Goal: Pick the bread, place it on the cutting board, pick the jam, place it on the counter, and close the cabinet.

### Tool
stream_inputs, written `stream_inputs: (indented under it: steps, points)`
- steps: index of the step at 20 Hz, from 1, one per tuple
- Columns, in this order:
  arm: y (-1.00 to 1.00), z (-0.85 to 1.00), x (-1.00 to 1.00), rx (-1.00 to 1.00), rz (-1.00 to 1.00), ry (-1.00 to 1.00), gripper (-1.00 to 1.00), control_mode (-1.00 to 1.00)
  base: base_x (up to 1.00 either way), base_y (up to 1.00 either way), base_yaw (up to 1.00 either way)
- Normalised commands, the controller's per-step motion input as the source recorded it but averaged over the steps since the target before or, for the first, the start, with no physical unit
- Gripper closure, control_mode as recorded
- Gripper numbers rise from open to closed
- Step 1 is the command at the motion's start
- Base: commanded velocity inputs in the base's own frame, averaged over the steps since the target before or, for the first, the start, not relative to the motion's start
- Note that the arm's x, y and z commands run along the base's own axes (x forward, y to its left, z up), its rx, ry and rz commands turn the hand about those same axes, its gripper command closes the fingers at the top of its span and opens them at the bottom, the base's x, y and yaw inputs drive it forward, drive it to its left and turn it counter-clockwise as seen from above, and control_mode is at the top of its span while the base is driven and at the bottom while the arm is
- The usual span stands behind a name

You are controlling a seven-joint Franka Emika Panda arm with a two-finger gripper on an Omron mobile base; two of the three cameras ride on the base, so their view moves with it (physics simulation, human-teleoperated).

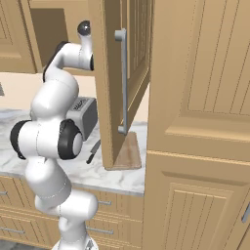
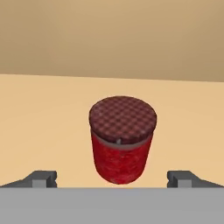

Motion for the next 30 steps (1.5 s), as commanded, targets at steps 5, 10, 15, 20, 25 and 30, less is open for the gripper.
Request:
stream_inputs:
  steps: [5, 10, 15, 20, 25, 30]
  points:
    - [0.0, -0.07, 0.22, 0.0, 0.0, 0.0, -1.0, -1.0, 0.0, 0.0, 0.0]
    - [0.0, -0.03, 0.24, 0.0, 0.0, 0.0, -1.0, -1.0, 0.0, 0.0, 0.0]
    - [0.0, -0.02, 0.25, 0.0, 0.0, 0.0, -1.0, -1.0, 0.0, 0.0, 0.0]
    - [0.0, -0.01, 0.1, 0.0, 0.0, 0.0, 1.0, -1.0, 0.0, 0.0, 0.0]
    - [0.0, 0.0, 0.0, 0.0, 0.0, 0.0, 1.0, -1.0, 0.0, 0.0, 0.0]
    - [0.0, -0.02, -0.16, 0.0, 0.0, -0.01, 1.0, -1.0, 0.0, 0.0, 0.0]
